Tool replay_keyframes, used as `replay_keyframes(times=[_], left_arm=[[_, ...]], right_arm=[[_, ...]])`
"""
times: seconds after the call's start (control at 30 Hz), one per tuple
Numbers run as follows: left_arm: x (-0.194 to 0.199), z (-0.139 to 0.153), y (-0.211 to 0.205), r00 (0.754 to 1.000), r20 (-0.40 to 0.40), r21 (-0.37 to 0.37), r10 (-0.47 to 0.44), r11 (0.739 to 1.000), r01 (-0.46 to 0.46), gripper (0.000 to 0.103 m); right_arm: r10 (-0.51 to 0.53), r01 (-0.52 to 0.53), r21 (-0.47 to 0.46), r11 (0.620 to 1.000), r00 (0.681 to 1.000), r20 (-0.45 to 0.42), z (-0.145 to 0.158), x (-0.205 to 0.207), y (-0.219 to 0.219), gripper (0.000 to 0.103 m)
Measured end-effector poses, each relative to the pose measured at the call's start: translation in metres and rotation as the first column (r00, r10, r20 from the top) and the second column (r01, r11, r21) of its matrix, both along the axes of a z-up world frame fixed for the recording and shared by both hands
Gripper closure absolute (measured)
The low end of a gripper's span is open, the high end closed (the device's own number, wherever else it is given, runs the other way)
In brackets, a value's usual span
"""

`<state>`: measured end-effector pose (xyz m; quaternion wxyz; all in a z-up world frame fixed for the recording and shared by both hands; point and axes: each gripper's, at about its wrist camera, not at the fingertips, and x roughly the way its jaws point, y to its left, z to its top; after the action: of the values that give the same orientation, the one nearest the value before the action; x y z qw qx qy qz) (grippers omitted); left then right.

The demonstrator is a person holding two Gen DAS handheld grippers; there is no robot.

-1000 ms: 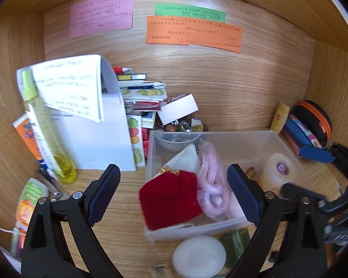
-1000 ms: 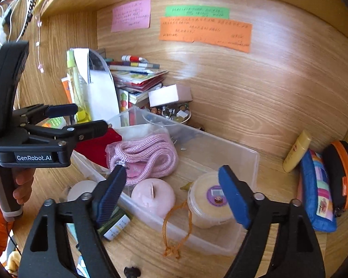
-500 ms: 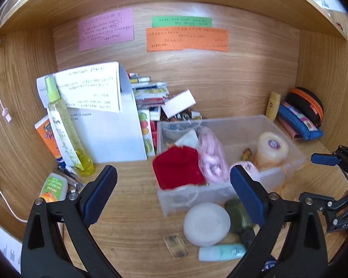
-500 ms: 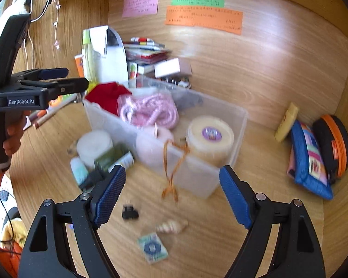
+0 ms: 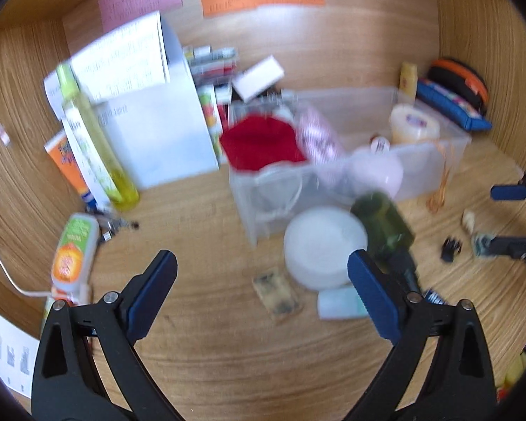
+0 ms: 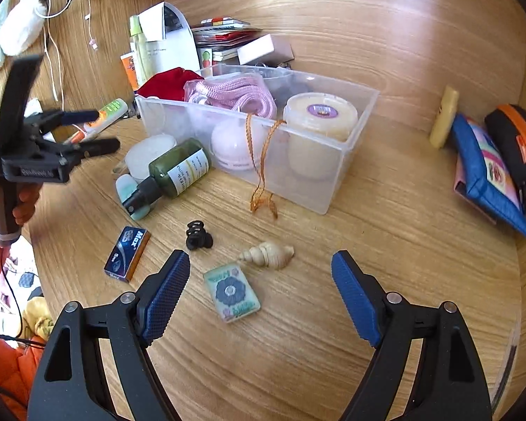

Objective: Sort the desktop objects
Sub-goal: 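Open both grippers and withdraw them from the clear box, then grasp the white round lid with the left gripper while the right grasps the green tile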

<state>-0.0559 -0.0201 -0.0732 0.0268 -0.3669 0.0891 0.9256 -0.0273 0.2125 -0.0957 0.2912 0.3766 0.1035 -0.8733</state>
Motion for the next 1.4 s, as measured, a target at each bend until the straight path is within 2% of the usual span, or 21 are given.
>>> replay_keyframes(times=[0.13,0.23,0.47,0.7,0.93,1.03,1.1,1.2,1.4], left_arm=[[-0.005,-0.013,-0.001,0.998,0.056,0.02,0.005,1.0,-0.006,0.004],[-0.009,-0.015,0.003,0.997,0.07,0.05,-0.017,0.999,0.013,0.004],[-0.021,-0.02,0.015,0.994,0.095,0.068,-0.05,0.997,0.044,0.004],[-0.032,-0.025,0.018,0.993,0.111,0.081,-0.044,0.996,0.035,0.004],[-0.04,-0.03,0.021,0.99,0.132,0.097,-0.047,0.995,0.034,0.005],[-0.042,-0.033,0.023,0.988,0.144,0.095,-0.056,0.995,0.043,0.016],[-0.043,-0.034,0.023,0.986,0.155,0.102,-0.066,0.994,0.05,0.019],[-0.043,-0.034,0.024,0.986,0.15,0.102,-0.07,0.993,0.055,0.022],[-0.043,-0.035,0.026,0.988,0.139,0.098,-0.063,0.994,0.05,0.035]], right_arm=[[0.019,-0.019,0.013,1.0,1.0,0.002,-0.005,0.006,-0.001,0.022],[0.034,-0.034,0.03,0.999,0.999,-0.006,-0.008,0.009,-0.004,0.022],[0.063,-0.062,0.068,0.996,0.998,-0.002,-0.012,0.013,-0.009,0.025],[0.071,-0.075,0.085,0.993,0.996,0.053,-0.019,0.005,-0.013,0.047],[0.085,-0.088,0.078,0.993,0.996,0.041,-0.016,0.009,-0.015,0.068],[0.086,-0.089,0.063,0.994,0.995,0.046,-0.017,0.007,-0.014,0.076],[0.097,-0.099,0.054,0.994,0.994,0.049,-0.017,0.008,-0.014,0.081],[0.101,-0.103,0.054,0.993,0.994,0.048,-0.017,0.009,-0.014,0.081],[0.097,-0.1,0.035,0.994,0.994,0.059,-0.016,0.005,-0.012,0.081]])
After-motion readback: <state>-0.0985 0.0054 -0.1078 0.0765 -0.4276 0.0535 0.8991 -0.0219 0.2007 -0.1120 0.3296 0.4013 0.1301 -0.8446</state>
